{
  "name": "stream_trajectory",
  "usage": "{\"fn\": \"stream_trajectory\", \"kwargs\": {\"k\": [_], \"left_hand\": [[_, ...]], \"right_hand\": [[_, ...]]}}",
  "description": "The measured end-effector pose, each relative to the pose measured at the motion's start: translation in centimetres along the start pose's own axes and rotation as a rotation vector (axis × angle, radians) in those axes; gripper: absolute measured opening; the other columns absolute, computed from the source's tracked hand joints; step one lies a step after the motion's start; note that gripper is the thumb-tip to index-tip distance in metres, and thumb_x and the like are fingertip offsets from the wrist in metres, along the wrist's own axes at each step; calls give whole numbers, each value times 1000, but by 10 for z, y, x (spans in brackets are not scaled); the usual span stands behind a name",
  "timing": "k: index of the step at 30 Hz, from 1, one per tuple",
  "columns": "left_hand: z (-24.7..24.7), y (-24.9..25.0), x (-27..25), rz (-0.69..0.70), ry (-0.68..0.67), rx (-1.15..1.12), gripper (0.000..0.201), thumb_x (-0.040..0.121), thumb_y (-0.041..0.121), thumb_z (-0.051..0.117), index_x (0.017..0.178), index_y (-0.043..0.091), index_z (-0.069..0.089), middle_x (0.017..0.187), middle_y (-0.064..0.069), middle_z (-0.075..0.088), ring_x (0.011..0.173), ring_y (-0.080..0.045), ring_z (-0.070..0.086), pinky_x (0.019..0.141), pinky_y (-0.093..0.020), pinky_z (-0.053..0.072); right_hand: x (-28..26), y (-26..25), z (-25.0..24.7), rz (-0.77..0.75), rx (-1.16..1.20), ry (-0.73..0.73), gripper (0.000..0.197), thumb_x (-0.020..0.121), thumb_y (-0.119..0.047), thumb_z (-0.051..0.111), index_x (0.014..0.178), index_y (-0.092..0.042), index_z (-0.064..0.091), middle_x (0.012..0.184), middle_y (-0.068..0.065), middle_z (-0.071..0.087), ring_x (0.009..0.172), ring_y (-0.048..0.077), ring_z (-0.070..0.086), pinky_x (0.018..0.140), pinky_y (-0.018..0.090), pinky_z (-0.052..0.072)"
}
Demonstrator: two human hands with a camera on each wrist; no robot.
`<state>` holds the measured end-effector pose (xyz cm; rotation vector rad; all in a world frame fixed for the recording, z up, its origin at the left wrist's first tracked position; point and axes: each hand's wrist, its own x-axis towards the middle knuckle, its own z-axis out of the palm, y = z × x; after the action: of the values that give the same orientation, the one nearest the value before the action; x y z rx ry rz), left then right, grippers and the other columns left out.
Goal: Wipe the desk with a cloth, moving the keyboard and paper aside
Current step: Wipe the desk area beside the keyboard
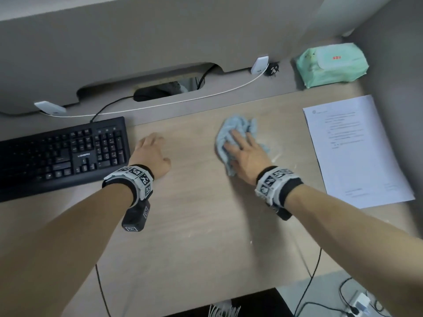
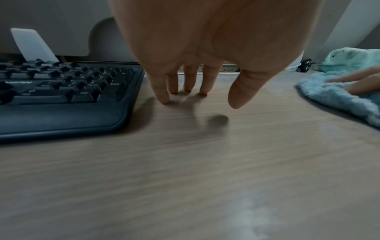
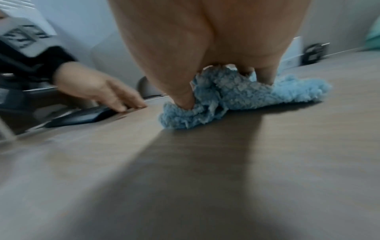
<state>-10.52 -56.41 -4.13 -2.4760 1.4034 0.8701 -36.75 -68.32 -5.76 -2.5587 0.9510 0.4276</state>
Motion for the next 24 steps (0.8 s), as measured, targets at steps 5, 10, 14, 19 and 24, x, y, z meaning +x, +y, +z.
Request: {"fn": "stream_trajectory", "kwargs": {"k": [5, 10, 14, 19, 24], "left_hand": [[-2, -2, -4, 17, -8, -23, 74, 86, 30, 53, 152, 21, 23, 163, 2, 10, 148, -28, 10, 119, -38, 18], [-2, -3, -2, 11, 25, -39, 73, 83, 31, 55, 151, 23, 28, 162, 0, 17, 146, -28, 17, 118, -37, 21], [-1, -4, -1, 15, 35, -24, 74, 80, 30, 56, 149, 23, 31, 160, -1, 20, 143, -30, 21, 117, -37, 24], [-9, -8, 1, 37, 24, -17, 68, 81, 28, 54, 146, 25, 35, 155, 1, 26, 139, -29, 24, 113, -38, 30], [-8, -9, 1, 49, 38, -10, 65, 80, 28, 53, 143, 25, 39, 152, 1, 30, 135, -28, 29, 109, -37, 35]], "right_hand": [[39, 31, -27, 246, 45, -1, 87, 76, -32, 77, 148, -21, 31, 164, 5, 11, 148, 42, 10, 117, 60, 22], [96, -48, -40, 50, -1, -11, 74, 77, -18, 69, 144, -19, 38, 157, 3, 25, 145, 38, 19, 111, 59, 31], [101, -80, -27, -145, -14, -73, 72, 76, -16, 69, 142, -22, 39, 154, 1, 28, 141, 35, 23, 111, 58, 30], [89, 5, -46, 163, 32, 38, 72, 78, -32, 73, 141, -25, 39, 155, 1, 30, 143, 37, 24, 104, 58, 40], [105, 2, -54, 281, 39, 41, 68, 80, -29, 67, 141, -19, 38, 155, 6, 25, 144, 42, 20, 107, 64, 34]]}}
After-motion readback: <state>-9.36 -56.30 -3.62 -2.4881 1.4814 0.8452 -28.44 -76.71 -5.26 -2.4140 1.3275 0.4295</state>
